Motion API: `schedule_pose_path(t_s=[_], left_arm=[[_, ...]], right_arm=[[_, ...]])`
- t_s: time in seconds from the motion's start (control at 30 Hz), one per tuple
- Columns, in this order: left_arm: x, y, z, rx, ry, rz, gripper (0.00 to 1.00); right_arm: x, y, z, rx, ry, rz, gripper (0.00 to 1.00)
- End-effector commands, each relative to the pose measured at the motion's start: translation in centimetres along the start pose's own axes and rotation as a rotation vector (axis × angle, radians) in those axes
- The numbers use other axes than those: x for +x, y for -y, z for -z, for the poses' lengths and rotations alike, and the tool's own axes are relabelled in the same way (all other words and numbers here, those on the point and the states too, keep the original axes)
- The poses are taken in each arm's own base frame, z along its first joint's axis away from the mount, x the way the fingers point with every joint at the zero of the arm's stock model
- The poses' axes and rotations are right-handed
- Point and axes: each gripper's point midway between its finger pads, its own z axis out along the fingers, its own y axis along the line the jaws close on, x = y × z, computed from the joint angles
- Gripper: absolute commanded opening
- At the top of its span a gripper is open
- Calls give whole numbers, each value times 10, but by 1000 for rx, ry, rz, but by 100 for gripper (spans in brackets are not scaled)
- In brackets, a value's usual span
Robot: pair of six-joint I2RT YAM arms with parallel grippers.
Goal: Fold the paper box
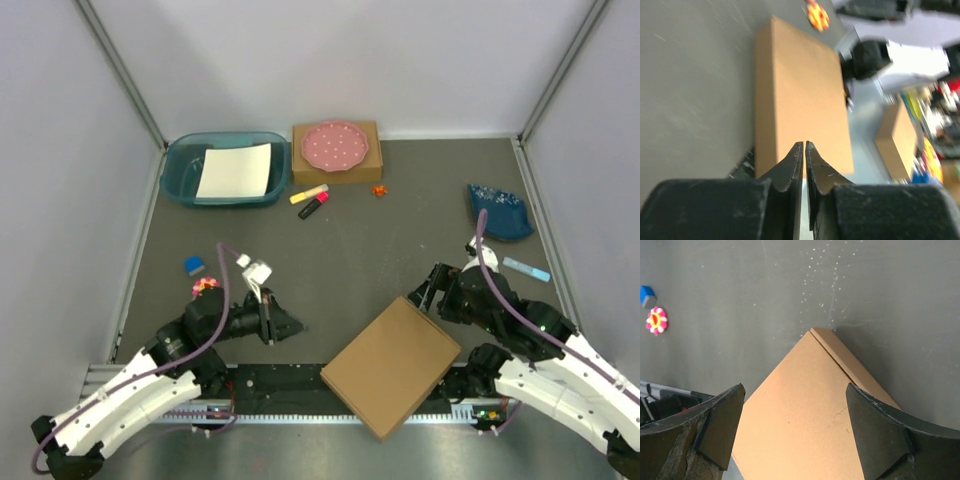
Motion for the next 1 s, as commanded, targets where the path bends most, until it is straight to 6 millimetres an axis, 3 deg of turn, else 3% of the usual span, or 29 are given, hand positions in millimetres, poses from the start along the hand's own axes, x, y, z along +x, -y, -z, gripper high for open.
schedule_pose_path(t_s=[0.0, 0.07, 0.43, 0.53, 0.57, 0.67, 0.8, 0.97], left_arm=[[61, 49, 14, 253, -384, 27, 7], [80, 41, 15, 195, -464, 13, 2], [153, 74, 32, 310, -804, -78, 0], [183, 71, 23, 300, -871, -112, 0], [195, 61, 16, 255, -907, -112, 0], [211, 45, -5, 196, -901, -112, 0], [209, 31, -36, 120, -788, -128, 0], [184, 8, -64, -24, -599, -172, 0]], right_arm=[[-2, 14, -13, 110, 6, 31, 84], [0, 21, -20, 162, -3, 35, 85], [14, 40, -40, 238, -35, 13, 92], [22, 47, -44, 241, -51, 6, 93], [24, 48, -46, 235, -52, 3, 93], [26, 46, -47, 221, -58, -6, 93], [22, 42, -46, 208, -51, 2, 93], [28, 47, -50, 225, -70, 15, 93]])
